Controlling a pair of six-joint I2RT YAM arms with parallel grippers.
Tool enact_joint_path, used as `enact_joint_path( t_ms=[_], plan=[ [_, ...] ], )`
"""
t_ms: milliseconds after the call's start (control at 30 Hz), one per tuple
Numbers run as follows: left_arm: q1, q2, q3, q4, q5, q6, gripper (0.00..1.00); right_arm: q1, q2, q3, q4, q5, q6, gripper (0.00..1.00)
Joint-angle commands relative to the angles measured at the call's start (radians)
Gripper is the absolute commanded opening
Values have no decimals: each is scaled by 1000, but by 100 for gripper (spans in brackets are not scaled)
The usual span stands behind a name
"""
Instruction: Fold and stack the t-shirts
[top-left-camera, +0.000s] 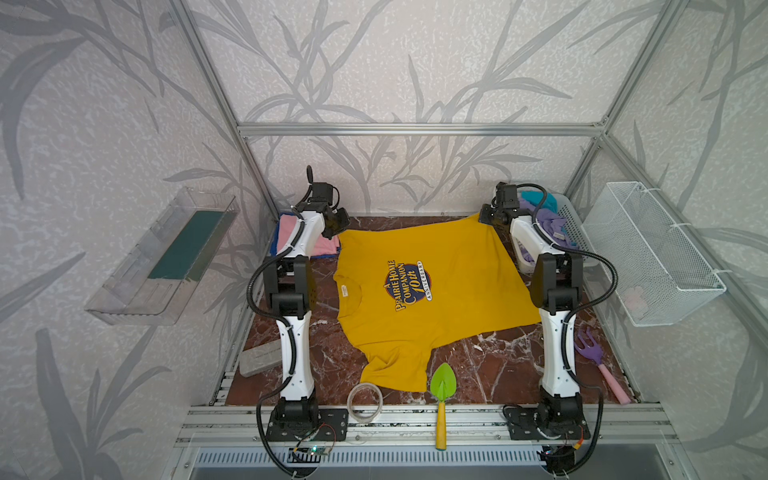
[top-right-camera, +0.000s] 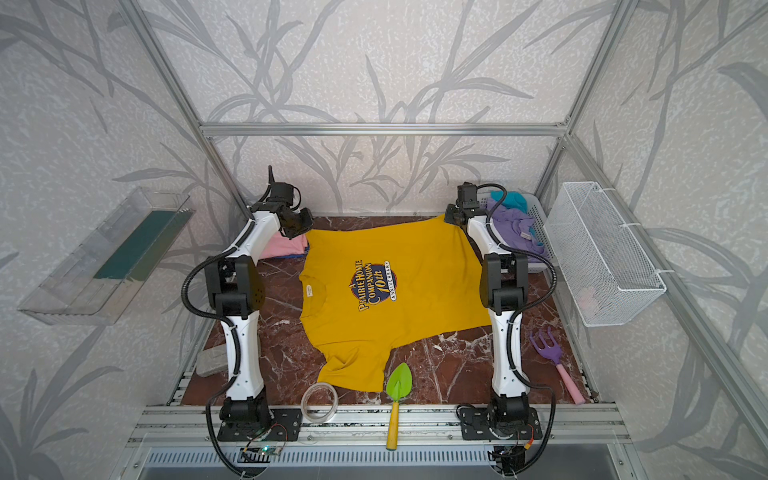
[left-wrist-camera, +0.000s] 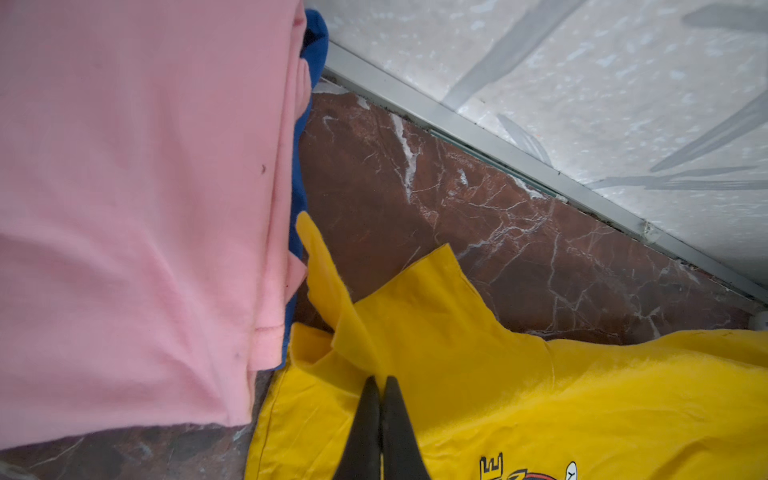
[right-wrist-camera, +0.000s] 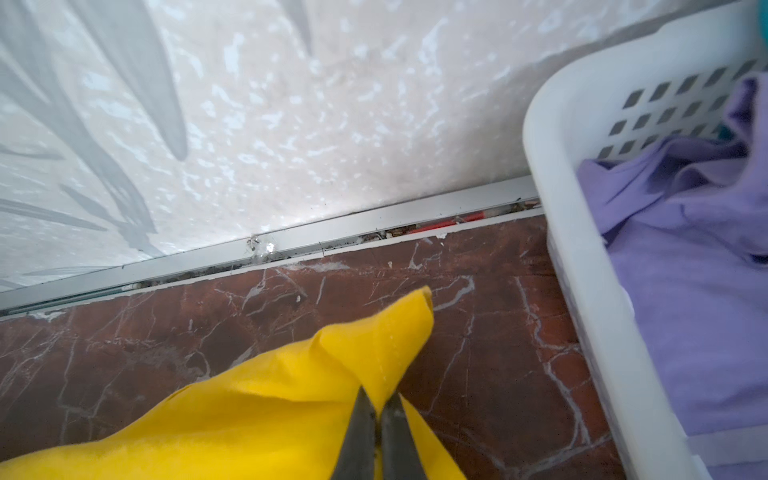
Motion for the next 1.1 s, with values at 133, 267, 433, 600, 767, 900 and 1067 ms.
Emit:
enact_joint_path(
  t_ms=[133, 267, 433, 600, 767, 900, 1067],
  plan=[
    [5, -146, -157, 56, 38, -38, 0, -31, -107, -175, 97, 33, 32, 0],
    [4, -266, -341, 120, 42, -67, 0, -55, -147, -265, 132, 34, 59, 0],
    [3, -408, -588, 183, 24, -97, 0, -59, -184, -351, 159, 38, 56, 0],
    [-4, -459, -776, 234, 26, -126, 0, -61, -211, -425, 185, 35, 66, 0],
    [-11, -477, -899, 275, 30, -140, 0, -61, -247, -503, 213, 18, 76, 2],
    [-28, -481, -937, 279, 22, -136, 0, -61, -277, -554, 221, 6, 74, 6],
    [-71, -482, -928, 252, 2, -129, 0, -61, -346, -628, 259, -9, 84, 25]
  ],
)
